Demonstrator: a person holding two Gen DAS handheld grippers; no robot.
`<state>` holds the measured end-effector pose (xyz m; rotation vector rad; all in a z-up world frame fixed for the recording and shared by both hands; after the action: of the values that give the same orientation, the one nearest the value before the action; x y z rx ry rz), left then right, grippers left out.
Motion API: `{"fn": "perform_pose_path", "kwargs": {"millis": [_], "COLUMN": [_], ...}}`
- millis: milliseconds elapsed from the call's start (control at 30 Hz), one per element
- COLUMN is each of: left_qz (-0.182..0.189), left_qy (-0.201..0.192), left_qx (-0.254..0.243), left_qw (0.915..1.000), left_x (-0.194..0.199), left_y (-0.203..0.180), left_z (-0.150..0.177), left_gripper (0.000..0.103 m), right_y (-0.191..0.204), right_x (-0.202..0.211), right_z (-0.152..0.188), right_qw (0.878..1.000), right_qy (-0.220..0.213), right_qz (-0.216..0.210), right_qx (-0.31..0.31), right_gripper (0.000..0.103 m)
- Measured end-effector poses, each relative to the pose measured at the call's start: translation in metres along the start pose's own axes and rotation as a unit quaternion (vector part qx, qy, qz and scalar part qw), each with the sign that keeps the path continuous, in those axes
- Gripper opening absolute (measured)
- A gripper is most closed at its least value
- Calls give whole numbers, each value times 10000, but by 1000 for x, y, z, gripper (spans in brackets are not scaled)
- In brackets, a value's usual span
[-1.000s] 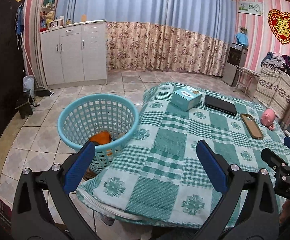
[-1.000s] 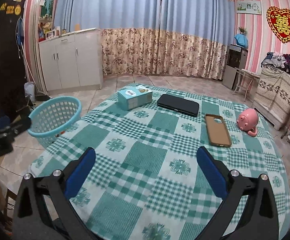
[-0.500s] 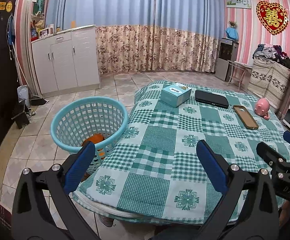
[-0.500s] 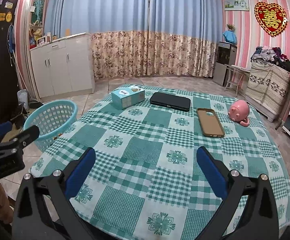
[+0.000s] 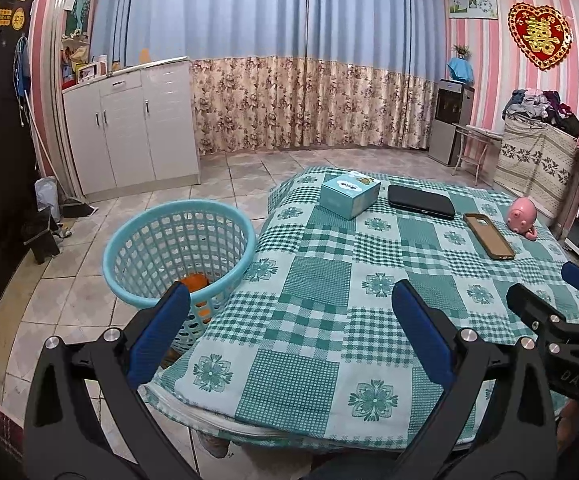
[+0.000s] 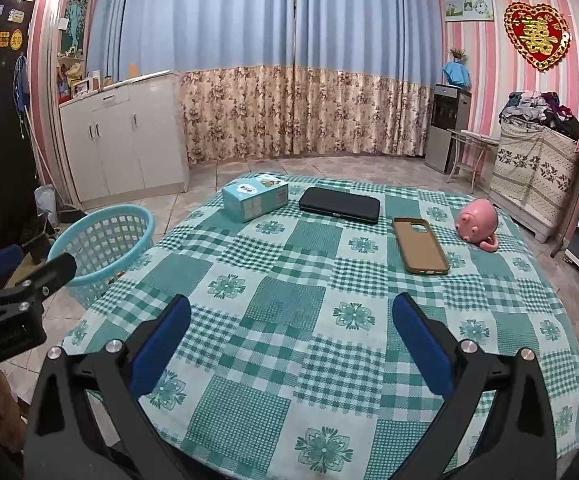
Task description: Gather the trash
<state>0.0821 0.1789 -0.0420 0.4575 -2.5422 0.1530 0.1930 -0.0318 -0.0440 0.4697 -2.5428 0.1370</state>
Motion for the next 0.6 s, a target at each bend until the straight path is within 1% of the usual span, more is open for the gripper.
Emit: {"fn": "perform_pose_path", "kwargs": {"millis": [200, 600], "left_qz": [-118, -142], "left_qy": [1, -34], "left_qx": [91, 72], "left_qw": [9999, 9999], "left_x": [1, 2], "left_y": [9, 11], "left_z": [2, 1], "left_gripper": [98, 98], "right_y": [4, 1], "right_x": [1, 1], "right_z": [0, 0], "right_qw": [10000, 10000], "right_qy": [-3, -10], "right_qz": [-55, -48], "right_qx": [28, -7], "right_gripper": [98, 98]}}
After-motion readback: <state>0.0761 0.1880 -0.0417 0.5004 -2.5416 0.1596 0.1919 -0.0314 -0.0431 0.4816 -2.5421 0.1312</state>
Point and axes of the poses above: each gripper's, at about its wrist camera, not at the fingertips, and x roughly against the way its jaws point, y to its left, z to its underside, the point moved 8 cm from there along -x, roughly the way its jaws point, and after that the axes turned 2 degrees about y, right-handed, at the moved point
